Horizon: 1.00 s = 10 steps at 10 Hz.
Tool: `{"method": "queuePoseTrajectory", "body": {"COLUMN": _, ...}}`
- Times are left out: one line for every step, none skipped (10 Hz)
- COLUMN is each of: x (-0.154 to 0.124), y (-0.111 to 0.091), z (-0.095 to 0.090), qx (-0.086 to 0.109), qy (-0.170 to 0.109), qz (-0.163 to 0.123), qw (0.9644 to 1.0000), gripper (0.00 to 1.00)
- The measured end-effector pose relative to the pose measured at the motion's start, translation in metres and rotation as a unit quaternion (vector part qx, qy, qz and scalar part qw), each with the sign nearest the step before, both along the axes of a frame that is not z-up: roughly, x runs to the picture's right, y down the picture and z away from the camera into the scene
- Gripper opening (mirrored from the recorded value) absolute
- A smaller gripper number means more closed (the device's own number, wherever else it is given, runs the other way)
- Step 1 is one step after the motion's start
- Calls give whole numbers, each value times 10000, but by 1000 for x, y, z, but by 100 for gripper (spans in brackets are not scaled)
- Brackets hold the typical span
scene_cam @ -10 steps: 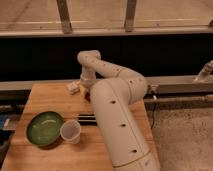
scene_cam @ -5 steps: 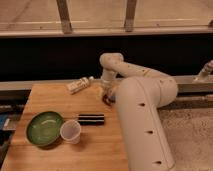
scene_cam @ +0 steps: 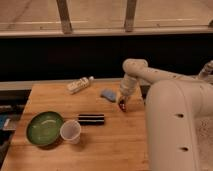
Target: Drag the pepper across the table
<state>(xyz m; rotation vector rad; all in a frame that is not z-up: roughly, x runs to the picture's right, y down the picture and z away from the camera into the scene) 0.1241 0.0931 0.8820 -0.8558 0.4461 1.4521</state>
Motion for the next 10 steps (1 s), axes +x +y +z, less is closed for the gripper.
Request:
{"method": "queuePoseTrajectory", "body": {"x": 22, "y": 13, "z": -10, "qx": 15, "qy": 203, "qz": 292, "qw": 9994, "gripper": 0}}
{"method": "queuePoseTrajectory", "body": {"x": 36, "y": 22, "z": -17, "qx": 20, "qy": 344, "qz": 495, "qw": 9982, "gripper": 0}}
{"method": "queuePoseTrajectory", "body": {"x": 51, "y": 38, "z": -24, "qx": 8, "qy": 532, "qz": 784, "qw": 9955, "gripper": 0}}
{"method": "queuePoseTrajectory", "body": {"x": 56, "y": 50, "z": -29, "qx": -11, "qy": 651, "qz": 963, "qw": 9932, "gripper": 4}}
{"method": "queuePoseTrajectory", "body": {"x": 57, "y": 56, "z": -34, "qx": 28, "qy": 663, "qz": 1033, "qw": 9924, "gripper": 14}}
{"method": "queuePoseTrajectory", "body": {"x": 56, "y": 57, "z": -36, "qx": 78, "qy": 606, "qz": 1014, "qw": 9930, "gripper": 22}}
{"method": "queuePoseTrajectory", "body": {"x": 52, "y": 56, "z": -36, "qx": 151, "qy": 466, "qz": 916, "qw": 9946, "gripper": 34}}
{"method": "queuePoseTrajectory", "body": {"x": 44, "y": 53, "z": -36, "qx": 184, "qy": 348, "qz": 848, "qw": 9956, "gripper": 40}}
{"method": "queuePoseTrajectory", "body": {"x": 41, "y": 53, "z": -35, "qx": 183, "qy": 329, "qz": 833, "qw": 9958, "gripper": 42}}
{"method": "queuePoseTrajectory", "body": {"x": 42, "y": 53, "z": -35, "qx": 181, "qy": 333, "qz": 830, "qw": 9958, "gripper": 42}}
